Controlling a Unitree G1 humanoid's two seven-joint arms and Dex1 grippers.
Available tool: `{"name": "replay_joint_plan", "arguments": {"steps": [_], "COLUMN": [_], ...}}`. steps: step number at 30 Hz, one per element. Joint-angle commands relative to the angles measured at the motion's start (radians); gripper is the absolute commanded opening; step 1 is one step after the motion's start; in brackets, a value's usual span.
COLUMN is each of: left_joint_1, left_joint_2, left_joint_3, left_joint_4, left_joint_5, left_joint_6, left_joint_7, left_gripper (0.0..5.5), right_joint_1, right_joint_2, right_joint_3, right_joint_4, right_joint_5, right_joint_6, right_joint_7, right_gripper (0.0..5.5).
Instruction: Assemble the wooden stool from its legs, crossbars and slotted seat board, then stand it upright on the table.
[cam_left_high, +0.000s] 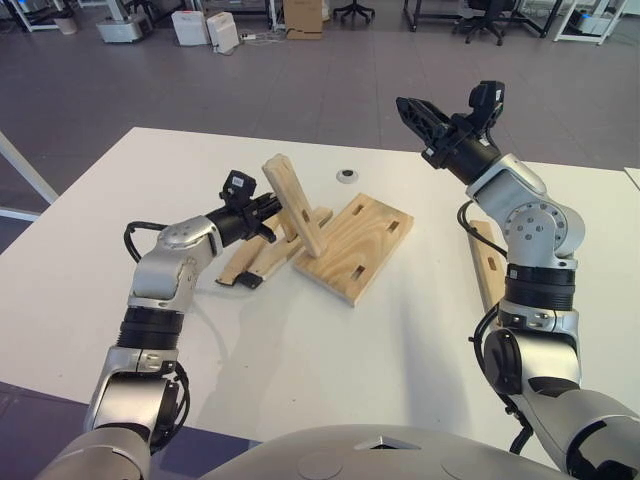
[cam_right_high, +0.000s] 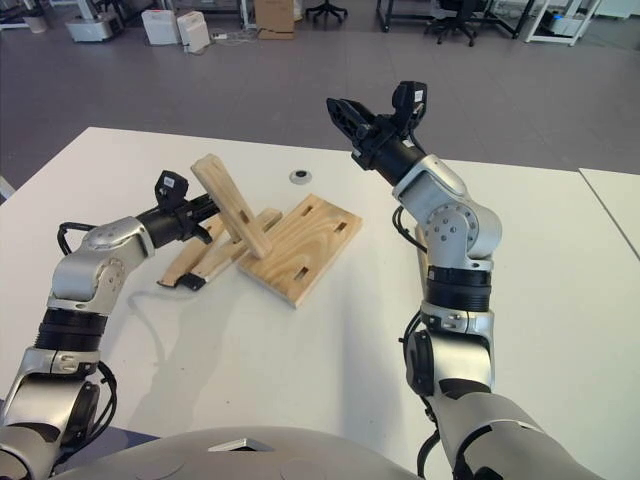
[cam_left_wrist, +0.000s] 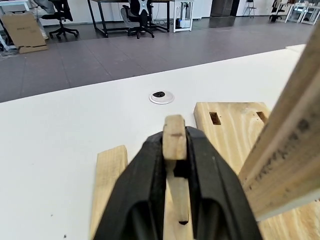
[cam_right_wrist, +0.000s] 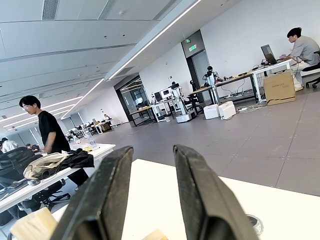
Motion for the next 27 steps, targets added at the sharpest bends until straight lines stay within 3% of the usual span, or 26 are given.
{"name": "replay_joint_plan", "arguments": {"steps": [1, 5, 8, 13, 18, 27], "left_joint_1": [0.128, 0.225, 0.374, 0.475, 0.383, -0.025], "left_joint_2": [0.066, 0.116, 0.139, 0.069, 0.036, 0.181], "left_joint_3": [-0.064, -0.036, 0.047, 0.13, 0.07, -0.071], "left_joint_4": [-0.006, -0.062, -0.155, -0.249, -0.241, 0.076], "left_joint_5": [0.11, 0.098, 0.07, 0.036, 0.012, 0.087], "left_joint_6": [0.066, 0.103, 0.149, 0.24, 0.31, 0.315], "left_joint_7": [0.016, 0.021, 0.063, 0.179, 0.188, -0.045], "left_gripper": [0.4, 0.4, 0.4, 0.4, 0.4, 0.4], "right_joint_1": [0.003, 0.02, 0.041, 0.085, 0.114, 0.159], "right_joint_2": [0.0, 0.008, 0.017, 0.032, 0.057, 0.1], "right_joint_3": [0.001, -0.001, -0.01, -0.02, -0.017, -0.022], "right_joint_4": [-0.024, -0.042, -0.058, -0.097, -0.117, -0.145], "right_joint_5": [0.0, 0.001, -0.001, 0.002, 0.002, -0.005], "right_joint_6": [0.005, 0.005, -0.002, -0.009, -0.019, -0.045], "right_joint_7": [-0.01, -0.023, -0.041, -0.075, -0.107, -0.167], "right_gripper": [1.51, 1.51, 1.51, 1.51, 1.51, 1.51]}}
